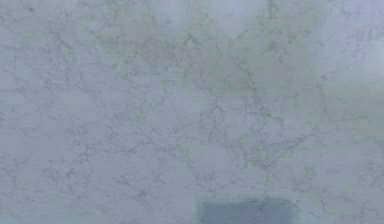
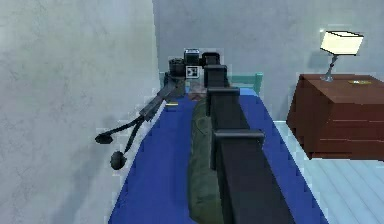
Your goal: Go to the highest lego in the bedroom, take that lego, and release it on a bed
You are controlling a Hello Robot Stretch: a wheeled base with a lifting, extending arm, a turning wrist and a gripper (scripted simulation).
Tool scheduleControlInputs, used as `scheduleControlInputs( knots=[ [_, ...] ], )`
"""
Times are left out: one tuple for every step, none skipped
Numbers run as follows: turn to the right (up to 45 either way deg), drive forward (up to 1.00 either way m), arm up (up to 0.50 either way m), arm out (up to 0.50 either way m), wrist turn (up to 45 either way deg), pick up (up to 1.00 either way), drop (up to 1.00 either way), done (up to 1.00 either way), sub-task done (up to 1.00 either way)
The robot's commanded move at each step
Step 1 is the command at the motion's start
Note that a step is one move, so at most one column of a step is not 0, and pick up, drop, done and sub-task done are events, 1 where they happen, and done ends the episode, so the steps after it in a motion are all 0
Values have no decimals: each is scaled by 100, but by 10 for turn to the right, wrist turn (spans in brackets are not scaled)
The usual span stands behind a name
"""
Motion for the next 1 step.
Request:
scheduleControlInputs(
  knots=[
    [0,0,0,0,0,0,0,100,0]
  ],
)
